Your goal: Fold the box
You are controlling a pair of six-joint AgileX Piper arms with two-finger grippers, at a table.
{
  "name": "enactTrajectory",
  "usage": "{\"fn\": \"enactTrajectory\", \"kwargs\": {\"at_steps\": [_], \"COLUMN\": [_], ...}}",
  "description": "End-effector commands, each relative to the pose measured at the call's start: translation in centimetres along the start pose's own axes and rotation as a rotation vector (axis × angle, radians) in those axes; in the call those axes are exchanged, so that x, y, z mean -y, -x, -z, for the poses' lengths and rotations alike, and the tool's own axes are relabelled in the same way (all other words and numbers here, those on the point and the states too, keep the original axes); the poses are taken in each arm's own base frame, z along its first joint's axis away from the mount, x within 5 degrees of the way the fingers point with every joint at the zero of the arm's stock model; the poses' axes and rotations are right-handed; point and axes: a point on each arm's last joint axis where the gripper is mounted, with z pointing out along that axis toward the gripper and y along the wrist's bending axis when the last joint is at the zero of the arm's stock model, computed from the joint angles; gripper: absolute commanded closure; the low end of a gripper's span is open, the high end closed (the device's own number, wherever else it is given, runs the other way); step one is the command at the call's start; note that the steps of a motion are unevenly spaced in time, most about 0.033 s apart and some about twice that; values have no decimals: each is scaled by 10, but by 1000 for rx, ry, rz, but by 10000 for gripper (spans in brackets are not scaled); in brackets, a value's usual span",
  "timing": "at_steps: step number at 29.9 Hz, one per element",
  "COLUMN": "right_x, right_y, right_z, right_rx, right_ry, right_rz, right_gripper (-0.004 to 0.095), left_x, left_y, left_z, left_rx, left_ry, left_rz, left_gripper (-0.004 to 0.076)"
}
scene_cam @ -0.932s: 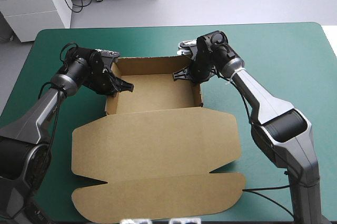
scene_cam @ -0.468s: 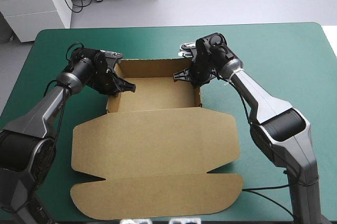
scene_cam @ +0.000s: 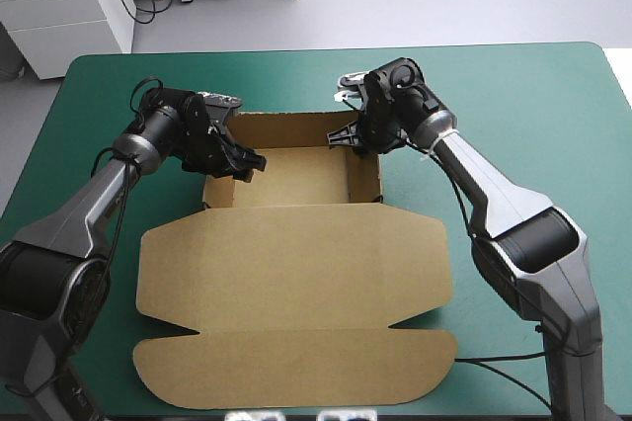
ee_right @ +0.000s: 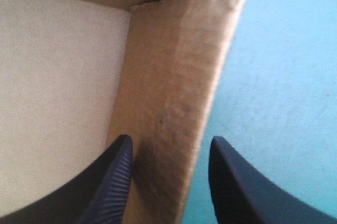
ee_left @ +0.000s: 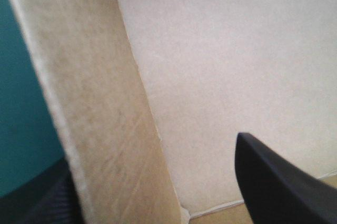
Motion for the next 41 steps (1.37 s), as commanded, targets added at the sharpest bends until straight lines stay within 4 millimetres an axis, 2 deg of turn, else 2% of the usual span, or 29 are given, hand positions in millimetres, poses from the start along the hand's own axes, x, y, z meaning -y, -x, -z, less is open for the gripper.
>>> {"fn": "enactTrajectory", "kwargs": {"at_steps": [1, 6, 9, 11, 13, 15, 20, 21, 23, 27, 32, 34, 36, 38, 41], "right_x": [8, 11, 12, 12, 11, 11, 7, 7, 6, 10, 9, 7, 7, 7, 12], "right_y": [5, 3, 1, -1, -2, -2, -4, -5, -5, -7, -9, -10, -10, -9, -8], "right_z": [58, 79, 92, 101, 107, 107, 97, 92, 81, 60, 36, 31, 29, 29, 31], "right_rx": [142, 185, 210, 226, 233, 230, 192, 180, 151, 92, 25, 11, 7, 7, 16], "right_ry": [-26, -25, -23, -7, 14, 34, 64, 62, 52, 44, 56, 73, 75, 72, 57], "right_rz": [5, 24, 61, 48, 20, 12, 7, 7, 10, -8, -7, 0, 0, 1, -18], "right_gripper": [475, 476, 477, 477, 477, 477, 481, 486, 491, 494, 514, 594, 731, 917, 928], "left_x": [6, 1, 2, 5, 9, 10, 8, 8, 8, 8, 6, 5, 4, 3, 2], "left_y": [10, 13, 14, 17, 14, 6, -28, -37, -54, -88, -125, -138, -149, -162, -179], "left_z": [38, 59, 79, 100, 123, 145, 192, 198, 207, 206, 188, 180, 169, 158, 144], "left_rx": [106, 88, 59, 119, 180, 230, 321, 332, 340, 307, 237, 219, 185, 154, 134], "left_ry": [-13, 56, 64, 42, 12, 18, 68, 70, 71, 64, 61, 56, 53, 53, 53], "left_rz": [-11, -43, -40, -37, -34, -53, -86, -103, -109, -107, -104, -103, -101, -100, -98], "left_gripper": [174, 187, 213, 245, 303, 394, 694, 729, 731, 731, 731, 731, 731, 731, 731]}}
